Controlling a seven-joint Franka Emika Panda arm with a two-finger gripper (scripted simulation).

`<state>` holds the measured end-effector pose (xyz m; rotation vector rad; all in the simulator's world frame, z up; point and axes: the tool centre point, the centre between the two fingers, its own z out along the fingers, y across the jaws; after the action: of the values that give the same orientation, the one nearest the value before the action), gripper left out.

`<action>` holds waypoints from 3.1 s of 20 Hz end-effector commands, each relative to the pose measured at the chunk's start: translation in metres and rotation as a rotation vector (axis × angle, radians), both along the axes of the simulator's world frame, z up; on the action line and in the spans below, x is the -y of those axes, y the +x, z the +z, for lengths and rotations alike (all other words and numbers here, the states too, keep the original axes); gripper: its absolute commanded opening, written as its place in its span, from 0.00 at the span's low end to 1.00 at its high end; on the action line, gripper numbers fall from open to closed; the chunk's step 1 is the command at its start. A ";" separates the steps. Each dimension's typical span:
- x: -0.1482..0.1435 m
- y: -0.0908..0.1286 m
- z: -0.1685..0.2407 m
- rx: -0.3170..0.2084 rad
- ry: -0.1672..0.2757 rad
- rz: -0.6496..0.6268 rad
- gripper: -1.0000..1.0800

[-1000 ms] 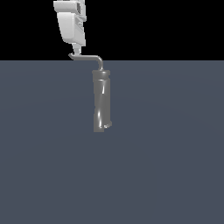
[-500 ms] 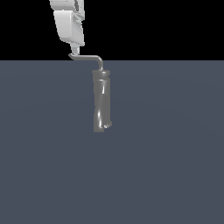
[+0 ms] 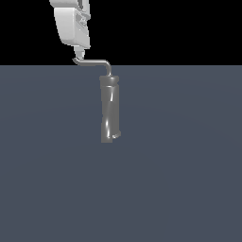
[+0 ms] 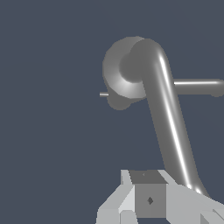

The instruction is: Turn on the faucet by rotating a designated handle.

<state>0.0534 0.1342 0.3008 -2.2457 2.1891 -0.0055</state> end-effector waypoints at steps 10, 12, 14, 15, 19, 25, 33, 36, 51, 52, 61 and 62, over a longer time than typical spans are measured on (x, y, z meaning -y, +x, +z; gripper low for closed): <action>-0.002 -0.033 0.000 -0.007 -0.001 0.002 0.00; -0.001 -0.028 0.000 -0.001 -0.003 0.000 0.00; 0.003 -0.033 0.000 -0.001 -0.003 0.000 0.00; 0.005 -0.035 0.000 -0.001 -0.002 0.000 0.00; 0.013 -0.045 0.000 -0.002 -0.002 0.001 0.00; 0.025 -0.060 0.000 -0.003 -0.002 0.001 0.00; 0.041 -0.080 0.000 -0.005 -0.001 0.001 0.00; 0.048 -0.088 0.000 -0.006 -0.001 0.002 0.00; 0.121 -0.094 0.000 -0.006 -0.001 0.003 0.00; 0.128 -0.095 0.000 -0.006 -0.001 0.002 0.00; 0.122 -0.080 0.000 -0.006 0.001 0.033 0.00; 0.125 -0.078 0.000 -0.006 0.001 0.032 0.00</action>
<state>-0.0307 0.0308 0.3009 -2.3170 2.1215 0.0107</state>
